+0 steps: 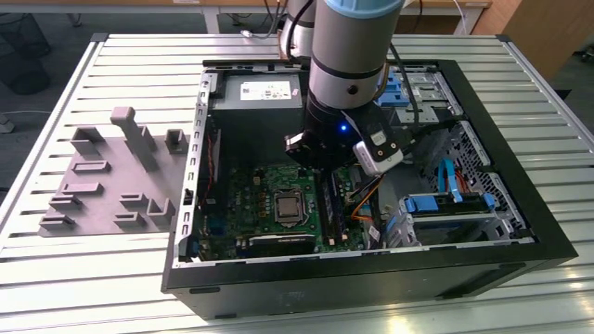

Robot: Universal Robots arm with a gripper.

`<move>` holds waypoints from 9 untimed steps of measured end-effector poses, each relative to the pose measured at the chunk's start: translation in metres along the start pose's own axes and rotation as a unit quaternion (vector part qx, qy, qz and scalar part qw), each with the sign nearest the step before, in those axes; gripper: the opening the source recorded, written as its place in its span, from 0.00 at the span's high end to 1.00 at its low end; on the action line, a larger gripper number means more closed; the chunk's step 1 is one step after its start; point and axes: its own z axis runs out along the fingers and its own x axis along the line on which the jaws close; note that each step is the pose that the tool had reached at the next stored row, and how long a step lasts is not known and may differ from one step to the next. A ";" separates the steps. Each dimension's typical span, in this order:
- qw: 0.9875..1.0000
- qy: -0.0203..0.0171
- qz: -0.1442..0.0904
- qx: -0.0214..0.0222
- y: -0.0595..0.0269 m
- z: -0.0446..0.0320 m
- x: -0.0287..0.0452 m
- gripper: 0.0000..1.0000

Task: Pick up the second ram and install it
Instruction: 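Insert the second ram into the second slot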

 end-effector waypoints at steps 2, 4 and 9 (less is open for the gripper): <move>1.000 0.000 0.000 0.000 0.0000 0.0013 -0.0007 0.86; 1.000 0.000 0.001 0.000 -0.0004 0.0031 -0.0012 0.86; 1.000 0.000 0.001 0.000 -0.0024 0.0069 -0.0012 0.86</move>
